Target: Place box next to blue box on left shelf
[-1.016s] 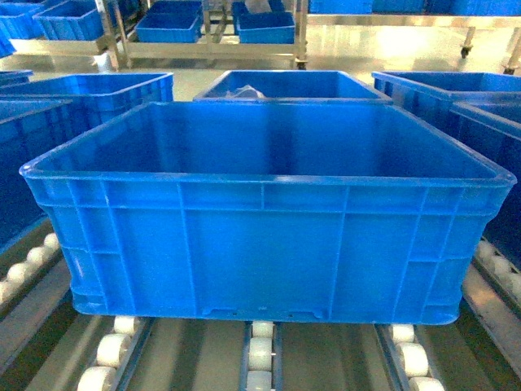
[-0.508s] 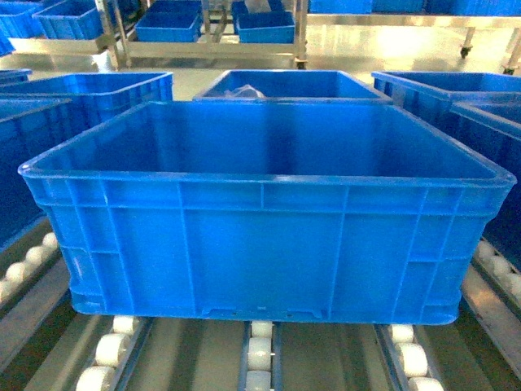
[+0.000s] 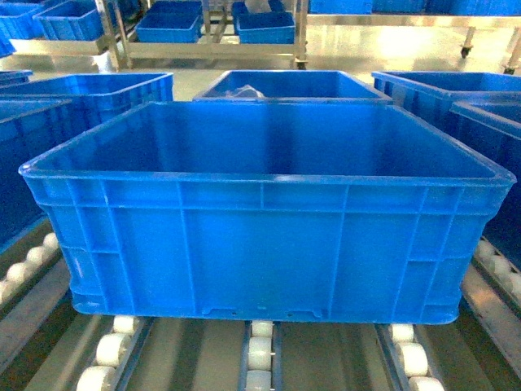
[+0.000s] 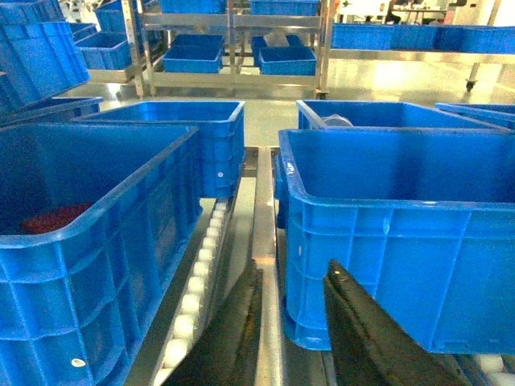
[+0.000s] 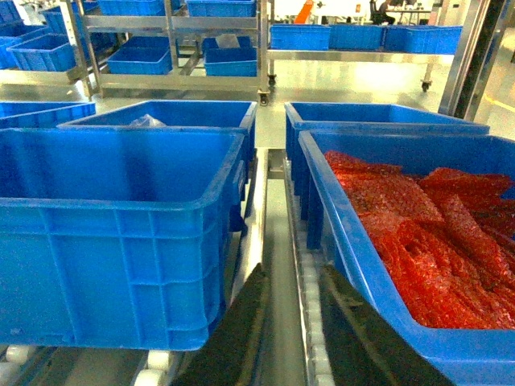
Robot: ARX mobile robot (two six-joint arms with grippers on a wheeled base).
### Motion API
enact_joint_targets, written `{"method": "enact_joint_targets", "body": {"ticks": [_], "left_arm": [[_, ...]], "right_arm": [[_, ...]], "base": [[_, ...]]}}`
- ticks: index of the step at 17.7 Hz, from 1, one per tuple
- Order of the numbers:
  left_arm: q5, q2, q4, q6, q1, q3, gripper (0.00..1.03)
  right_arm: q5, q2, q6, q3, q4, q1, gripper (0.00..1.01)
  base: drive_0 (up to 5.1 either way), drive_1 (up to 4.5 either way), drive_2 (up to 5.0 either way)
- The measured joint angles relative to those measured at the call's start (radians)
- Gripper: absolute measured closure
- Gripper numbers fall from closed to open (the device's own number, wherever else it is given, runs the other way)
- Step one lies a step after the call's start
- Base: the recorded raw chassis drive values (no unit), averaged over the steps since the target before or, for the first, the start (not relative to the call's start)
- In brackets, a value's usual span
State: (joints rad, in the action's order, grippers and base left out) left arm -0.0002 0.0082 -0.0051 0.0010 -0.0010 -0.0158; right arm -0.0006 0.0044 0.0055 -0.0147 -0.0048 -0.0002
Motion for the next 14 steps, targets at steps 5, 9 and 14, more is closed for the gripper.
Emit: {"method": "enact_joint_targets", "body": {"ticks": [5,9,14], "left_arm": [[0.0,0.0,0.0,0.0,0.0,0.0,0.23],[0.0,0.0,0.0,0.0,0.0,0.0,0.05],[0.0,0.0,0.0,0.0,0.0,0.0,0.05]], "right_arm": [[0.0,0.0,0.0,0.0,0.0,0.0,0.26],[0.0,0.0,0.0,0.0,0.0,0.0,0.03],[0.0,0.0,0.0,0.0,0.0,0.0,0.03]], "base": [[0.0,0.0,0.0],[0.0,0.0,0.0],[0.0,0.0,0.0]]}}
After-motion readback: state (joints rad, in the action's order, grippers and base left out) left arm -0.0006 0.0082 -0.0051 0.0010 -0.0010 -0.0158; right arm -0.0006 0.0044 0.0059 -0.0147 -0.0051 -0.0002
